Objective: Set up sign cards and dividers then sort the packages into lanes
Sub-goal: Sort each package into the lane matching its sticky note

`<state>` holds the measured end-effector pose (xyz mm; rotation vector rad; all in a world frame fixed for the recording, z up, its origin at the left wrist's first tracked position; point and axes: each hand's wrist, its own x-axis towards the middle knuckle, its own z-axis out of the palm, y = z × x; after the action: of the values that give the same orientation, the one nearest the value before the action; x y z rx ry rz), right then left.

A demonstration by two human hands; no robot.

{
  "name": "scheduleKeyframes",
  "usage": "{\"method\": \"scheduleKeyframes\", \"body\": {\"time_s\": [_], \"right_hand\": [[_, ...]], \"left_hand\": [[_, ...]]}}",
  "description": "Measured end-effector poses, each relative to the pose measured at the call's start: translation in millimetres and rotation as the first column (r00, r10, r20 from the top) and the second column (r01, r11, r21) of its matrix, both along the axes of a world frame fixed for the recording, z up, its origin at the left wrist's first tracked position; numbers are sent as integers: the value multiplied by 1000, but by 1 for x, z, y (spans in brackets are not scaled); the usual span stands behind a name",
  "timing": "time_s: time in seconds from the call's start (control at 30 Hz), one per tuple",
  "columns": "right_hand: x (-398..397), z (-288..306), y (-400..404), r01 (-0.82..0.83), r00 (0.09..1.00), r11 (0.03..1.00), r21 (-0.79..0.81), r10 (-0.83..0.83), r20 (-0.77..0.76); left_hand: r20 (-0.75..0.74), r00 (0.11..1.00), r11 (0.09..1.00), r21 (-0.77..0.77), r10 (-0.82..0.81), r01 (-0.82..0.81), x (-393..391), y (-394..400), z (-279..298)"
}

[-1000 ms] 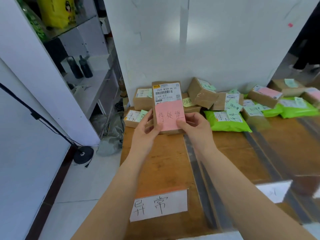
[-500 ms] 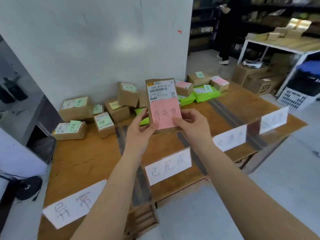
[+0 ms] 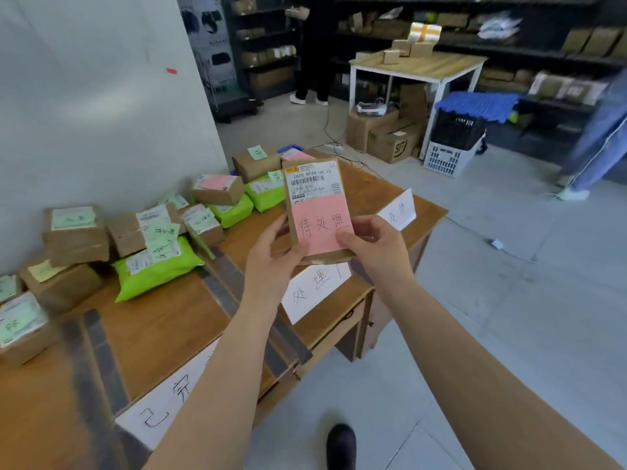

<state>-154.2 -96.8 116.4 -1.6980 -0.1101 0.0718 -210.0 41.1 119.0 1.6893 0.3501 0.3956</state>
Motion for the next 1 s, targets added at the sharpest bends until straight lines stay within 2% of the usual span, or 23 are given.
{"method": "scheduleKeyframes", "body": {"time_s": [0.2, 0.33, 0.53, 0.8, 1.0], "right_hand": [[86, -6, -30, 38, 999, 997, -69, -39, -8], [147, -3, -40, 22, 1000, 991, -129, -25, -17], [230, -4, -50, -37, 996, 992, -121, 27, -87], [341, -36, -47, -219, 970, 959, -177, 195, -147], [424, -74, -44, -456, 876, 870, -186, 402, -268]], "left_hand": [[-13, 999, 997, 68, -39, 40, 93, -28, -16], [-33, 998, 998, 39, -46, 47, 156, -37, -18], [-91, 996, 1000, 16, 5, -3, 231, -49, -13], [-180, 973, 989, 37, 147, -142, 312, -62, -30], [-302, 899, 947, 51, 318, -317, 368, -77, -54]]}}
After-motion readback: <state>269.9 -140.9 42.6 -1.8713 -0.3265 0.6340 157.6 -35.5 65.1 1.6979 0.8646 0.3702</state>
